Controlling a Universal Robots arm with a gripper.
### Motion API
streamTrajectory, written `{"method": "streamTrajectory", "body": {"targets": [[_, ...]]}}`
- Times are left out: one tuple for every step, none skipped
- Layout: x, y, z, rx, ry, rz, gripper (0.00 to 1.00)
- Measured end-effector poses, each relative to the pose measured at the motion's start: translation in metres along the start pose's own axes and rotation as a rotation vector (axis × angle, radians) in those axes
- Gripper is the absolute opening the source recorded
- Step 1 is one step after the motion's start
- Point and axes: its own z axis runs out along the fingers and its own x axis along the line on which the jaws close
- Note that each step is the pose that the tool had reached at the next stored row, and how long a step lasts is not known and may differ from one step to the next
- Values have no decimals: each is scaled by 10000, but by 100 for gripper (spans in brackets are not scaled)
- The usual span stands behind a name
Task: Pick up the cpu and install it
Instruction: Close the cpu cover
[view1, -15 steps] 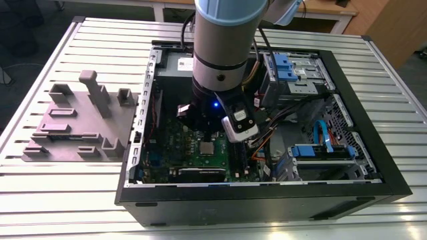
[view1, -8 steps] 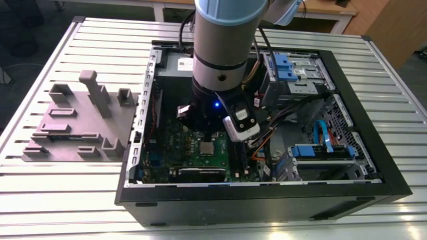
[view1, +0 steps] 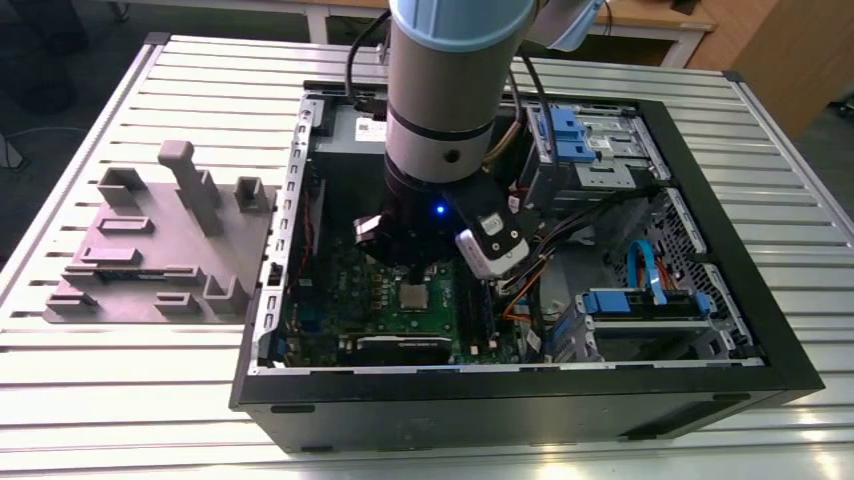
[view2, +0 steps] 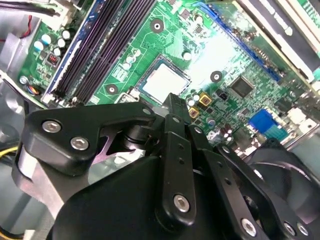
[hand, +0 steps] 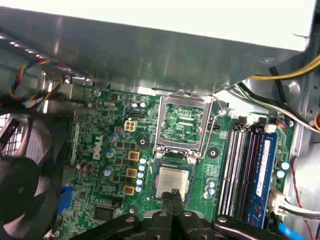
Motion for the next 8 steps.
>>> {"method": "streamTrajectory", "body": {"targets": [[-1,0,1,2,-1,-103,10],[-2,0,1,4,-2,-215,10],[-3,-1,2,6,-3,-318,10],[-5,-1,3,8,-5,-431,10],[-5,-1,3,10,-5,-549,10],[-6,-1,4,12,-7,-671,10],[-7,-1,5,13,-8,-794,10],[-8,-1,5,16,-9,-922,10]]}}
